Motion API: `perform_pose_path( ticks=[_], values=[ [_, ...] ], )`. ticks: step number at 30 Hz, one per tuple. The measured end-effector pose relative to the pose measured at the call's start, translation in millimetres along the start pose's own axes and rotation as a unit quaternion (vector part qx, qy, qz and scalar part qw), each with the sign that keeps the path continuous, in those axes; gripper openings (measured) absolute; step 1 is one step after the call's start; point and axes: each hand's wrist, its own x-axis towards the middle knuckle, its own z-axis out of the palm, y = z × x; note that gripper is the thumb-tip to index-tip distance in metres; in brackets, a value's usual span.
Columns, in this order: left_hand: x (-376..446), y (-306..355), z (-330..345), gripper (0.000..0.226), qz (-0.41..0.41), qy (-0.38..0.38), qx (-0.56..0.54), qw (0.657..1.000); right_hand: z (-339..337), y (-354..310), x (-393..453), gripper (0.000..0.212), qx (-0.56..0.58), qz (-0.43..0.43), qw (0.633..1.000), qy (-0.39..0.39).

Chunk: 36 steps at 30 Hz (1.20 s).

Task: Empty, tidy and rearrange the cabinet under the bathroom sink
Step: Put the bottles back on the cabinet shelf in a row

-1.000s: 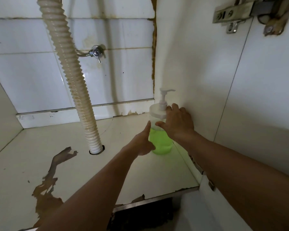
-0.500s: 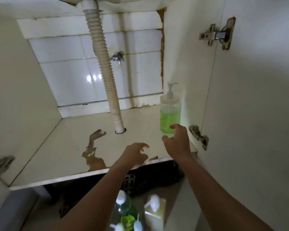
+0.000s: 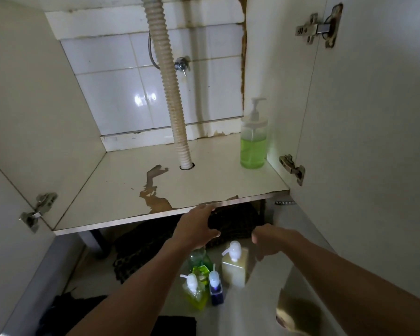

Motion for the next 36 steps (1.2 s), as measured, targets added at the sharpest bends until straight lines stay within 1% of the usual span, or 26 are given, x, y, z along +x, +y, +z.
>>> perform_pose_path(
  ticks=[2, 4, 5, 7, 9, 11, 13, 15, 17, 18, 20, 23, 26, 28, 30, 33, 36],
  values=[
    [-6, -16, -4, 0.092, -0.032, -0.021, -0.049, 0.998, 5, -8, 5, 0.047, 0.023, 0.001, 1.0, 0.014],
    [-14, -38, -4, 0.105, -0.075, -0.056, -0.104, 0.99, 11, -13, 10, 0.05, 0.024, -0.003, 1.0, 0.003],
    [-19, -51, -2, 0.108, -0.103, -0.07, -0.129, 0.984, 15, -14, 12, 0.051, 0.026, -0.007, 1.0, -0.003],
    [-27, -78, 5, 0.108, -0.153, -0.104, -0.153, 0.971, 24, -10, 19, 0.055, 0.032, -0.003, 0.999, -0.01],
    [-33, -95, 13, 0.104, -0.178, -0.148, -0.154, 0.961, 32, -2, 20, 0.065, 0.056, -0.005, 0.998, -0.022],
    [-35, -103, 25, 0.102, -0.173, -0.19, -0.157, 0.954, 40, 2, 23, 0.077, 0.09, -0.008, 0.996, -0.029],
    [-33, -102, 37, 0.095, -0.15, -0.211, -0.177, 0.95, 49, 2, 27, 0.093, 0.113, -0.004, 0.993, -0.017],
    [-31, -96, 49, 0.077, -0.13, -0.198, -0.202, 0.95, 58, 0, 35, 0.1, 0.143, -0.002, 0.99, -0.003],
    [-27, -91, 57, 0.057, -0.127, -0.158, -0.224, 0.953, 63, -6, 38, 0.097, 0.15, -0.013, 0.989, -0.003],
    [-25, -89, 61, 0.052, -0.13, -0.141, -0.23, 0.954, 63, -9, 38, 0.093, 0.148, -0.024, 0.989, -0.003],
    [-23, -87, 66, 0.049, -0.138, -0.123, -0.234, 0.954, 70, -11, 44, 0.084, 0.154, -0.046, 0.987, 0.016],
    [-22, -84, 70, 0.044, -0.149, -0.101, -0.245, 0.953, 83, -6, 58, 0.074, 0.166, -0.044, 0.985, 0.031],
    [-21, -79, 66, 0.037, -0.167, -0.056, -0.282, 0.943, 71, -17, 37, 0.061, 0.151, -0.04, 0.986, 0.05],
    [-16, -75, 58, 0.038, -0.18, -0.024, -0.328, 0.927, 64, -18, 30, 0.062, 0.128, -0.027, 0.99, 0.052],
    [-9, -69, 43, 0.039, -0.17, -0.019, -0.35, 0.921, 54, -15, 27, 0.067, 0.113, -0.024, 0.992, 0.05],
    [3, -53, 18, 0.041, -0.123, -0.027, -0.337, 0.933, 29, -2, 18, 0.067, 0.093, -0.042, 0.994, 0.048],
    [13, -31, -10, 0.038, -0.079, -0.034, -0.335, 0.938, -9, 12, 2, 0.072, 0.092, -0.05, 0.993, 0.061]
  ],
)
